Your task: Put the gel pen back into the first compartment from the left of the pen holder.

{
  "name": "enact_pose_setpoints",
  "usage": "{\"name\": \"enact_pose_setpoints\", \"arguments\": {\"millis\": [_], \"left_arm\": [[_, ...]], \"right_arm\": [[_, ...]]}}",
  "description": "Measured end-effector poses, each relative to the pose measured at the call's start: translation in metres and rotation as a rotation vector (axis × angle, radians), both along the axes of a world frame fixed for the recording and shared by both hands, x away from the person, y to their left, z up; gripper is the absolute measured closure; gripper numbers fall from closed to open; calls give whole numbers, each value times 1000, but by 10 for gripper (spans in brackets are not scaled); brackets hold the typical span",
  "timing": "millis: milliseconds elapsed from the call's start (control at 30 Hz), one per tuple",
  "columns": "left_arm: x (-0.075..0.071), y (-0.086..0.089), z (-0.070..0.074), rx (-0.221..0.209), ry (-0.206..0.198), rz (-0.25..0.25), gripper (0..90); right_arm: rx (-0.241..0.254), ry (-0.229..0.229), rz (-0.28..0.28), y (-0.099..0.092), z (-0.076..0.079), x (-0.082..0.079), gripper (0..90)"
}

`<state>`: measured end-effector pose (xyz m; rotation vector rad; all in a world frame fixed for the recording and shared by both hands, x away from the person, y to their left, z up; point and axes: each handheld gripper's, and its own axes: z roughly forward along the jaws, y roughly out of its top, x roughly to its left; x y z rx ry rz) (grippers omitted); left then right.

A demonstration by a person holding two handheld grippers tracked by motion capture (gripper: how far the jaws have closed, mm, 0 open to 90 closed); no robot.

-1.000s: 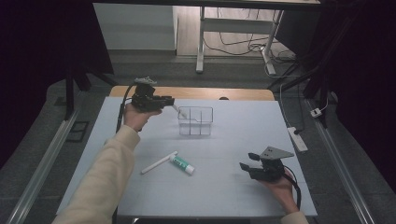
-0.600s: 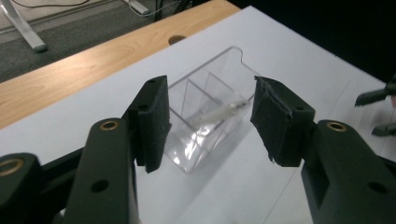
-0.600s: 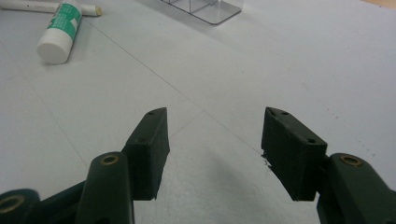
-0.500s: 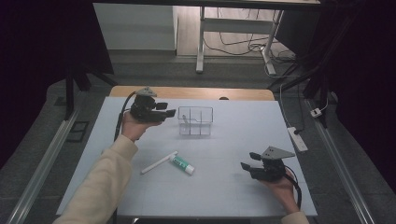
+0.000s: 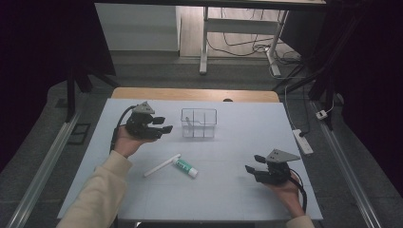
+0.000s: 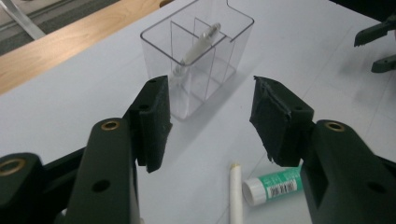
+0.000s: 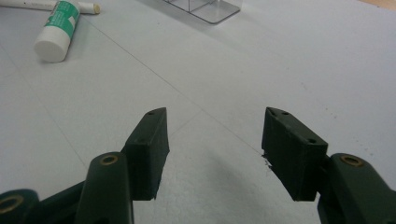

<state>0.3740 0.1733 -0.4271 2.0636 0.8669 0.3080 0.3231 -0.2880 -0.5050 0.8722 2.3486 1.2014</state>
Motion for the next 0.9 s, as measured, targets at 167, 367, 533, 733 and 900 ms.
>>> {"name": "enact_pose_setpoints", "arguments": {"millis": [167, 367, 533, 733, 900], "left_arm": [[-8, 6, -5, -17, 3, 5, 470], [-15, 11, -9, -17, 9, 2, 469], [-20, 17, -12, -7, 19, 7, 466], [-26, 20, -17, 33, 49, -1, 458], [-29, 21, -17, 71, 54, -3, 455]], "right_arm": [[3, 0, -1, 0, 0, 0, 405], [-4, 4, 1, -1, 0, 0, 404], [11, 3, -7, -3, 1, 0, 404], [-3, 3, -11, -5, 1, -1, 404], [5, 2, -8, -5, 1, -1, 404]]}}
